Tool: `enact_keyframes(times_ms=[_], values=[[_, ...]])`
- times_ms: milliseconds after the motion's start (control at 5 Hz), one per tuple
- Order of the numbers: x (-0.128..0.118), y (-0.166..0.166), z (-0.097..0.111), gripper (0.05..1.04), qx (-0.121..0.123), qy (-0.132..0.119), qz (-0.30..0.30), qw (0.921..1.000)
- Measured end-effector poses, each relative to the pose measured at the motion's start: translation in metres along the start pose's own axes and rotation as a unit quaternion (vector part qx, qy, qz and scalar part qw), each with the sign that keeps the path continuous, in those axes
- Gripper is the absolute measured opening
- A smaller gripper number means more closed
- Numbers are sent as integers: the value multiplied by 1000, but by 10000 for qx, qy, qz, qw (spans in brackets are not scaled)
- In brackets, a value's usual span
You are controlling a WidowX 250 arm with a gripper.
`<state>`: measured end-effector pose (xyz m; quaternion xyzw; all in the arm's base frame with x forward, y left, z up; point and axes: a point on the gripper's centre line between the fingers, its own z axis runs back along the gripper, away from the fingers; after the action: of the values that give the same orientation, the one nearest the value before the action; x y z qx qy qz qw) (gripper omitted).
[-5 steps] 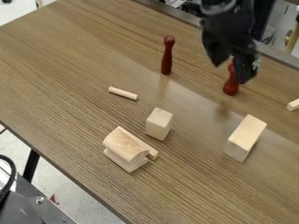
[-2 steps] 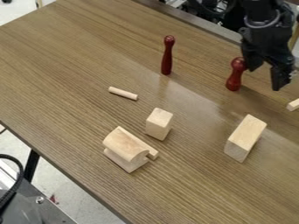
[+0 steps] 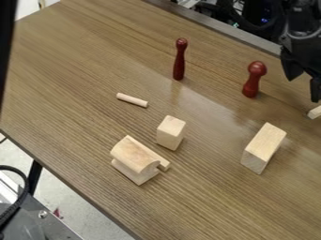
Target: Put the stick on top of the rectangular block
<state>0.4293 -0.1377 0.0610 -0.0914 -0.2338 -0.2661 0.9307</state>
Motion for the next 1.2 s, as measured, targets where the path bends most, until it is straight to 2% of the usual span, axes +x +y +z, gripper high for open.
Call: enact_keyframes(times_ms=[400, 600, 800, 1000, 1200], values=[[13, 1, -26, 1001, -21, -26, -131, 9999], [16, -1, -39, 971, -73, 50, -222, 9997], [21, -1, -45, 760, -110, -2, -268, 9996], [21, -1, -47, 460, -133, 49, -261, 9996], [20, 0, -46, 209, -98, 95, -236, 9996]])
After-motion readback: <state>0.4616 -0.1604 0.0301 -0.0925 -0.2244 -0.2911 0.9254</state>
